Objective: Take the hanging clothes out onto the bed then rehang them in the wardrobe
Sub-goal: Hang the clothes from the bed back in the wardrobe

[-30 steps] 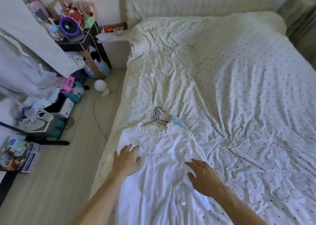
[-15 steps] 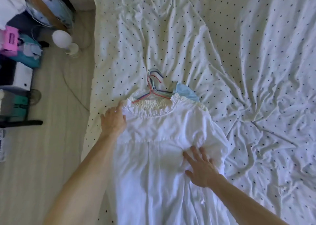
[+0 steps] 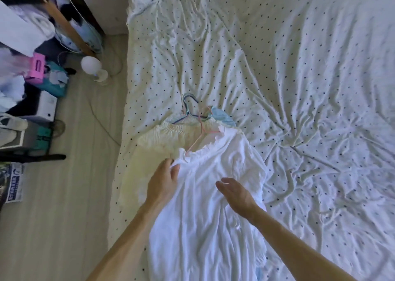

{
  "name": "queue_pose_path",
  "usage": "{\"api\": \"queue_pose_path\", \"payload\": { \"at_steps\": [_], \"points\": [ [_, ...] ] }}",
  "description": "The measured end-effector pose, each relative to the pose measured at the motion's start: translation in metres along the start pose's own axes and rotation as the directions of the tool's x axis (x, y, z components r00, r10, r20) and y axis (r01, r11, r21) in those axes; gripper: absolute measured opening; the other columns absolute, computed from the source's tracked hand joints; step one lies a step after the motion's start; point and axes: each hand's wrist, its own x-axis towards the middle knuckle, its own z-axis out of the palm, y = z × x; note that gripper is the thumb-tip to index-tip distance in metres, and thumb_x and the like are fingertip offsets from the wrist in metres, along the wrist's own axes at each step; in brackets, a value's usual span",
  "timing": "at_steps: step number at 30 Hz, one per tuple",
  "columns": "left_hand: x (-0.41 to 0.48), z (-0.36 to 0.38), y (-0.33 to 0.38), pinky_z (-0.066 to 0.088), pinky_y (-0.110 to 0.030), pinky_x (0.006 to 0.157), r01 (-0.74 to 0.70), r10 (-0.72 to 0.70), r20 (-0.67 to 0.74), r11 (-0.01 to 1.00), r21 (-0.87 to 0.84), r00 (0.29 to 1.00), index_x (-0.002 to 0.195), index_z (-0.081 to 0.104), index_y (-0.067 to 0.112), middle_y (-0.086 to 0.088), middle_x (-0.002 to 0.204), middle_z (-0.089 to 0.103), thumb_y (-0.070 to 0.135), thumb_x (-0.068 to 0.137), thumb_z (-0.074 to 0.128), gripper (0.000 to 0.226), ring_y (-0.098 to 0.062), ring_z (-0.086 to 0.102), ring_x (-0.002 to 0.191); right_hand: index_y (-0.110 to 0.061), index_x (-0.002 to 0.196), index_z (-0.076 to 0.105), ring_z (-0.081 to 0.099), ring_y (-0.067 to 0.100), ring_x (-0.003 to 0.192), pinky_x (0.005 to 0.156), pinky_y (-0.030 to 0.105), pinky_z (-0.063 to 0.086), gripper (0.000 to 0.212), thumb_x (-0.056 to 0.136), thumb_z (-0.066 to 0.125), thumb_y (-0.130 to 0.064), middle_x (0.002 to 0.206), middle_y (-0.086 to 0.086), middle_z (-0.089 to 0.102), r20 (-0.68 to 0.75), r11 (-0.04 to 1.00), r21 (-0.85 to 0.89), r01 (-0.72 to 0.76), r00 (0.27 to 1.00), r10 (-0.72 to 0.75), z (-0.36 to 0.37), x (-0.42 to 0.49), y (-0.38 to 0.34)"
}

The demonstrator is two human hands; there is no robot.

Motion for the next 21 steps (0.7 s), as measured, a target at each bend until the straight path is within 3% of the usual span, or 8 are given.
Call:
{"api": "queue_pose_path", "payload": {
  "at_steps": [4,8,12,15,17,21],
  "points": [
    [-0.091,0.016,0.062,0.041,-0.035,0.066,-0.085,0.084,-0.013,0.991,-0.103,0.996,0.103,0.055,0.015,0.004,0.089,0.062,0.034,0.102,0.05,0.02,-0.027,0.063,0.083,-0.023,0.122,0.057,0.07,0.007,0.092,0.081,0.032,0.056,0.045,0.093,0.056,-0.057,0.113,-0.005,0.068,-0.052,0.959,0.27,0.083,0.996,-0.072,-0.004,-0.067,-0.009],
    [-0.167,0.035,0.133,0.042,-0.036,0.063,-0.166,0.163,-0.028,0.969,-0.18,0.986,0.1,0.052,0.017,0.004,0.088,0.065,0.034,0.101,0.051,0.017,-0.027,0.064,0.083,-0.014,0.103,0.064,0.071,0.009,0.074,0.061,0.022,0.053,0.024,0.096,0.061,-0.036,0.094,0.002,0.072,-0.217,0.918,0.323,0.229,0.962,-0.164,-0.03,-0.134,0.002],
    [-0.231,0.051,0.21,0.044,-0.041,0.062,-0.312,0.315,-0.007,0.935,-0.168,0.949,0.094,0.048,0.023,0.0,0.087,0.062,0.044,0.101,0.044,0.021,-0.029,0.061,0.078,-0.004,0.089,0.063,0.066,0.015,0.071,0.061,0.022,0.053,0.015,0.095,0.061,-0.018,0.075,0.002,0.066,-0.35,0.888,0.304,0.346,0.907,-0.234,-0.091,-0.208,0.04],
    [-0.273,0.063,0.278,0.041,-0.039,0.059,-0.467,0.489,0.086,0.863,-0.19,0.868,0.086,0.035,0.031,0.003,0.082,0.054,0.051,0.099,0.04,0.024,-0.028,0.057,0.073,-0.006,0.073,0.054,0.056,0.012,0.059,0.061,0.029,0.052,0.024,0.095,0.058,-0.015,0.061,-0.003,0.055,-0.44,0.88,0.245,0.407,0.856,-0.273,-0.152,-0.264,0.08],
    [-0.3,0.074,0.333,0.038,-0.033,0.064,-0.539,0.58,0.177,0.81,-0.233,0.795,0.088,0.038,0.026,0.007,0.083,0.051,0.049,0.1,0.045,0.027,-0.024,0.056,0.077,-0.009,0.071,0.05,0.047,0.011,0.056,0.055,0.026,0.043,0.026,0.096,0.057,-0.017,0.055,-0.009,0.048,-0.529,0.877,0.232,0.422,0.811,-0.25,-0.196,-0.302,0.115],
    [-0.356,0.102,0.439,0.043,-0.031,0.076,-0.673,0.738,0.34,0.673,-0.307,0.583,0.102,0.055,0.018,0.001,0.098,0.063,0.047,0.104,0.039,0.033,-0.018,0.058,0.093,-0.003,0.081,0.052,0.059,0.023,0.07,0.076,0.048,0.053,0.022,0.099,0.057,-0.017,0.064,-0.001,0.055,-0.695,0.79,0.318,0.525,0.696,-0.182,-0.272,-0.383,0.198]
  ]
}}
